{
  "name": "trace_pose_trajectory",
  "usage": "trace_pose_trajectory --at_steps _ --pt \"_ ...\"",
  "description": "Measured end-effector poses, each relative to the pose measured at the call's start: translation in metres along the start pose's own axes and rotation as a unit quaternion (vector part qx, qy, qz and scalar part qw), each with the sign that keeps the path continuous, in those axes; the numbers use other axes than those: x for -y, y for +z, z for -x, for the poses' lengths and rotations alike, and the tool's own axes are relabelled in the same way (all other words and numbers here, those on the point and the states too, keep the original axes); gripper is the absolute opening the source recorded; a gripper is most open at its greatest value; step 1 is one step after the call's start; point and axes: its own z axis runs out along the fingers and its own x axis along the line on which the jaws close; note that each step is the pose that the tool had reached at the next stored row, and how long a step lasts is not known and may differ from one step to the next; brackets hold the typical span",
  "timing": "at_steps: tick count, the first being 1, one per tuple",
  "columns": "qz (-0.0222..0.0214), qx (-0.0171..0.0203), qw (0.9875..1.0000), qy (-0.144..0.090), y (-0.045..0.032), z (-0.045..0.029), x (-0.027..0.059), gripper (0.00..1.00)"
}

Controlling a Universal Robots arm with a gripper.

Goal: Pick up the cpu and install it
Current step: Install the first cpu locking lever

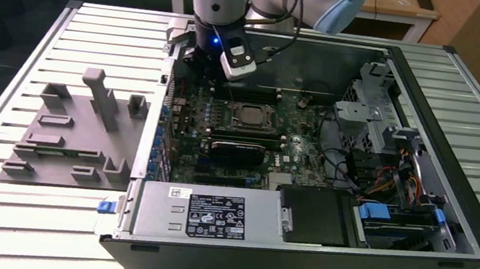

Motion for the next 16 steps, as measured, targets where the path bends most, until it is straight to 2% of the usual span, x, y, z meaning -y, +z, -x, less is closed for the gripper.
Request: trace_pose_trajectory --at_steps 6,12,16 --pt "0.0205 -0.0017 0.9998 0.001 -0.0002 0.0000 0.0000 0.11" --pt "0.0245 -0.0017 0.9997 0.001 -0.0042 -0.0001 -0.0004 0.11" --pt "0.0311 -0.0023 0.9995 0.002 -0.0059 -0.0001 -0.0005 0.11"
